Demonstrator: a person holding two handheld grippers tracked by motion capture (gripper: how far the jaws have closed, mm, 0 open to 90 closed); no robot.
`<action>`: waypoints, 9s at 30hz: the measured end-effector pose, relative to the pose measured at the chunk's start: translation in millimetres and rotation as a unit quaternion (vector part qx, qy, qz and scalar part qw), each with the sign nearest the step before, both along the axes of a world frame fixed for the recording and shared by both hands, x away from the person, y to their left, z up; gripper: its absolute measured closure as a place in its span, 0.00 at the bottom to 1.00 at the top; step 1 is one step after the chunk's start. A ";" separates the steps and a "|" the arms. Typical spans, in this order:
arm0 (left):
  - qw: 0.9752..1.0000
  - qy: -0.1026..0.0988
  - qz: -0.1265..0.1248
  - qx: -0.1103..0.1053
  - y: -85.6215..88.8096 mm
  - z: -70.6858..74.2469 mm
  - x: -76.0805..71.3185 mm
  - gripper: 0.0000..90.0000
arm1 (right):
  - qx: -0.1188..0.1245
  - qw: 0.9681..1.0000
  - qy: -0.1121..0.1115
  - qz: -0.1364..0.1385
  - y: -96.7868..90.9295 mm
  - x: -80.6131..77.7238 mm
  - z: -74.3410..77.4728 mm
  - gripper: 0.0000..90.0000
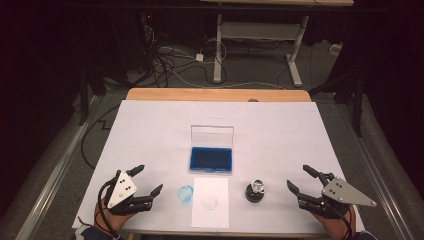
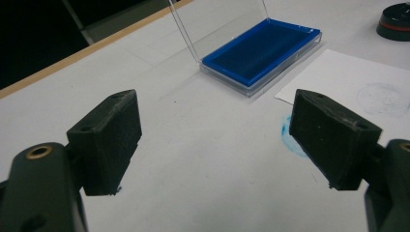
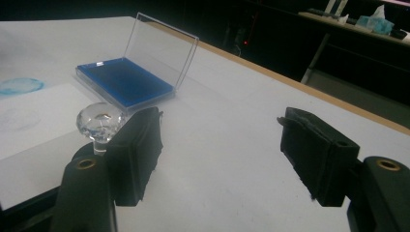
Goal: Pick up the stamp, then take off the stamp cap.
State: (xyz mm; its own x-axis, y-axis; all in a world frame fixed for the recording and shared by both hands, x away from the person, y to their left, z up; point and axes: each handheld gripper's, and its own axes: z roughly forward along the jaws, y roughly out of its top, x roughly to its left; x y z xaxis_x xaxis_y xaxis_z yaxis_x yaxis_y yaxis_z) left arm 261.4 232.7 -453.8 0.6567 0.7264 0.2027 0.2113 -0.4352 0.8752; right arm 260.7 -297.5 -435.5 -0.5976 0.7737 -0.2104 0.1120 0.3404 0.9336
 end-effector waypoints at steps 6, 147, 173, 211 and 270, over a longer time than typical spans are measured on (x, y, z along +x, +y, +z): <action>1.000 0.010 0.004 0.008 -0.5 -4.9 4.7 0.19 | 0.001 1.000 0.002 0.003 -0.7 -0.3 0.5 0.35; 0.999 0.045 -0.001 0.021 -2.3 -16.0 1.7 0.22 | 0.002 0.980 0.106 0.167 68.4 49.7 13.7 0.63; 0.998 0.054 -0.014 0.028 -3.9 -19.3 0.3 0.21 | 0.010 0.981 0.102 0.163 60.4 43.5 16.6 0.63; 0.998 0.048 -0.043 0.023 -26.0 0.2 23.2 0.21 | 0.039 0.979 0.074 0.188 88.9 50.8 48.3 0.63; 0.992 0.037 -0.119 0.014 -87.3 17.4 44.7 0.21 | 0.052 0.970 0.066 0.230 140.6 64.8 55.6 0.63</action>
State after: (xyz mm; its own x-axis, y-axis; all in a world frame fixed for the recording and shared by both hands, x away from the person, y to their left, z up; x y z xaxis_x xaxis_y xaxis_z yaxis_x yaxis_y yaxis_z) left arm 306.1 145.4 -436.4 0.8231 0.5433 0.1652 0.1633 -0.5051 0.8475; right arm 325.4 -156.9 -380.0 -0.9008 0.4319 -0.0443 0.0910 0.2875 0.9535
